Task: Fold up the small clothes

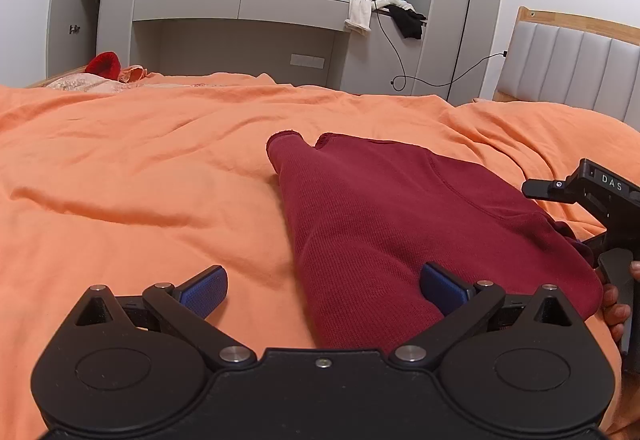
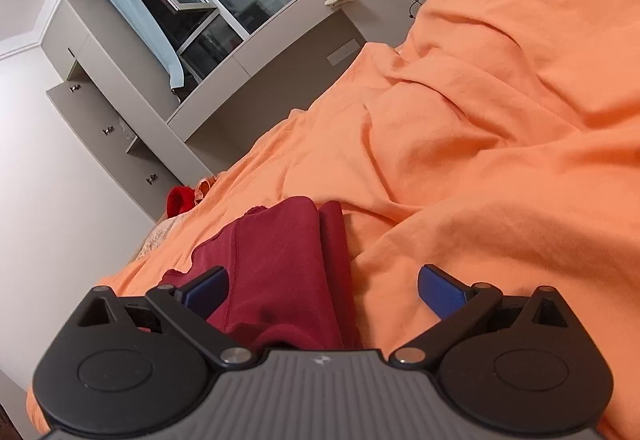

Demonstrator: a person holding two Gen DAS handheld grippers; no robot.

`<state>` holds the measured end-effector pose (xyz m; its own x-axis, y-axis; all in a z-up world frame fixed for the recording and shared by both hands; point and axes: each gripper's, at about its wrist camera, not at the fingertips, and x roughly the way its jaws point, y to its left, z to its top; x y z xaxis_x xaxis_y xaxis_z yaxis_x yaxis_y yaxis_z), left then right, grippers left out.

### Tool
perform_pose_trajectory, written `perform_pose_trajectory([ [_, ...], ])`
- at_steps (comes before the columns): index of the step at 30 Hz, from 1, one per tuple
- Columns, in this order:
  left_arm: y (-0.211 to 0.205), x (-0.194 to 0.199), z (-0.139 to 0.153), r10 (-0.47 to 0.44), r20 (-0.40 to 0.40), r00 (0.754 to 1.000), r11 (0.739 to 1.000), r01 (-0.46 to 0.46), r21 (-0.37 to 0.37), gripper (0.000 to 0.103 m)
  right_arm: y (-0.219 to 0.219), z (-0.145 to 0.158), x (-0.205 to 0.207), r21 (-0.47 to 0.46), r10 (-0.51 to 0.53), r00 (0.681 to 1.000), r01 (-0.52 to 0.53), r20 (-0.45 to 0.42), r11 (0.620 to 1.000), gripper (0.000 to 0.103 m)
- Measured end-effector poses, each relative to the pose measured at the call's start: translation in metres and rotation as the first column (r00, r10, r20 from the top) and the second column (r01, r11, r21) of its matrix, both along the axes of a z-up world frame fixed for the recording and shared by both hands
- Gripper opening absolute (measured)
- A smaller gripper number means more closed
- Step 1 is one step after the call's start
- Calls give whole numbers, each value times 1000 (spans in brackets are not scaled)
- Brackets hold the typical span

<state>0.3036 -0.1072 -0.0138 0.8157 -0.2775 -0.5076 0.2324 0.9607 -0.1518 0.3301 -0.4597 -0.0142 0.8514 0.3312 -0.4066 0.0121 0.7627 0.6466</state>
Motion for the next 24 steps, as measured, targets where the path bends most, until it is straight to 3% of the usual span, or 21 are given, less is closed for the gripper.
perform_pose_trajectory([
  [11,1,0,0,0,0,1000,1000,0,-1,103,3,-3,0,-13,-22,1000,22,-15,1000,97],
  [14,1,0,0,-1,-1,1000,1000,1,-1,103,9,-2,0,-51,-24,999,23,-22,998,81],
  [16,1,0,0,-2,-1,1000,1000,2,-1,103,12,-1,1,-69,-19,1000,18,-18,997,62],
  [19,1,0,0,-1,-1,1000,1000,1,-1,103,19,2,0,-111,10,1000,-10,1,994,42],
  [24,1,0,0,-1,-2,1000,1000,1,-4,103,44,16,-5,-302,38,998,-24,41,953,33],
])
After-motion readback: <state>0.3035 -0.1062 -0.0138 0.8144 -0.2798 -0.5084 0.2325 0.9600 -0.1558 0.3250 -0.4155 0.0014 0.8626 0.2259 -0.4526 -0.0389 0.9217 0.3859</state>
